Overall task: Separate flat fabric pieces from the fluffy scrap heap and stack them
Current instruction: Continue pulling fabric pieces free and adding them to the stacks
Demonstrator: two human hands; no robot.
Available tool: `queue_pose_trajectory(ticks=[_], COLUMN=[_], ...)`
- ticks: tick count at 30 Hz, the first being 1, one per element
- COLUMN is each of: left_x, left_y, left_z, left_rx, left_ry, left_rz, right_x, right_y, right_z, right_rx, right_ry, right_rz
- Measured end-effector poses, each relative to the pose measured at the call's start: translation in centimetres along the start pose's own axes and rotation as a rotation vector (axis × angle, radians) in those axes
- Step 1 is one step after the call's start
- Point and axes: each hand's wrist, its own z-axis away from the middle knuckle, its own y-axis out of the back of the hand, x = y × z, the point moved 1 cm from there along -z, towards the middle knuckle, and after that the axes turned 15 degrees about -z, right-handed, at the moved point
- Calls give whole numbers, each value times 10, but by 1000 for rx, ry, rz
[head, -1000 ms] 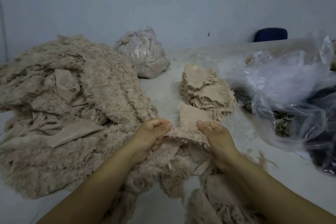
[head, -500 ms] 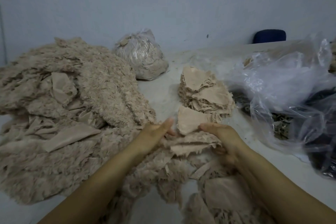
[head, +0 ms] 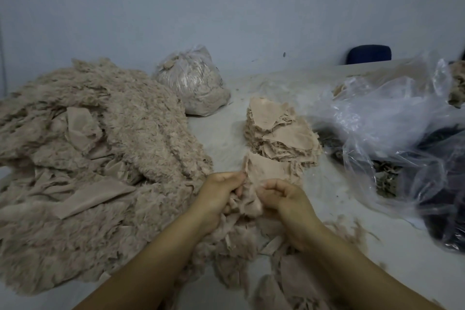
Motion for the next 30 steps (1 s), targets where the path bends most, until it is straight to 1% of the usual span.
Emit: queue_pose_trajectory(ticks=[3,6,7,9,12,13,15,16,17,18,19,21,22,23,25,27,28,29,30], left_x=[-1,-5,-5,-4,0,1,2,2,2,2,1,6,7,9,10,11,11,12,13], left_y=[6,11,12,14,15,13,12,13,15,16,17,17,18,18,13,6,4,2,1], left_z=[0,4,5,8,15,17,20,18,15,9,3,-6,-9,-10,-12,-15,-16,-17,-19], left_rx=[7,-67,-109,-214,-401,-476,-577,-587,-572,-547,-517,-403,-336,-299,-257,-136,-61,-4,28], left_ry=[44,76,87,56,-105,-145,-133,-78,17,127,220,334,343,316,240,200,181,160,128], left_rz=[92,96,59,-121,-410,-491,-596,-598,-543,-418,-233,147,258,299,277,235,228,227,210], right_x=[-4,-4,-3,-3,-9,-13,-20,-23,-24,-25,-26,-29,-31,-31,-30,-26,-23,-20,-19], right_y=[2,3,2,-1,-2,-1,1,1,0,1,2,5,7,9,13,15,15,15,16], right_z=[-5,-10,-11,-13,-20,-23,-26,-27,-27,-27,-27,-26,-26,-26,-27,-27,-25,-24,-24], right_rx=[96,138,145,176,279,287,217,141,46,-53,-146,-301,-349,-377,-380,-372,-373,-354,-292], right_ry=[2,-7,3,55,183,227,282,289,283,261,228,150,117,85,4,-106,-139,-133,-89], right_rz=[-115,-227,-243,-225,-252,-262,-144,-59,9,43,49,26,12,-12,-111,-238,-248,-198,-119])
